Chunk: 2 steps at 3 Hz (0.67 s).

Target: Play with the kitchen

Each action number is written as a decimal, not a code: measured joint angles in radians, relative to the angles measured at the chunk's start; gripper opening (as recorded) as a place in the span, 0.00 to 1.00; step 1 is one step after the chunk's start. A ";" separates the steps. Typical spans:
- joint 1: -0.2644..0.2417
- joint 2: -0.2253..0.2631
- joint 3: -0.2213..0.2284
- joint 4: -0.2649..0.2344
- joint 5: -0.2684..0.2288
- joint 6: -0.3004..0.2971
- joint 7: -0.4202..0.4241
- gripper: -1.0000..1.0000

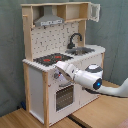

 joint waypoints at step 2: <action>-0.016 0.009 0.032 -0.087 0.001 0.219 0.013 1.00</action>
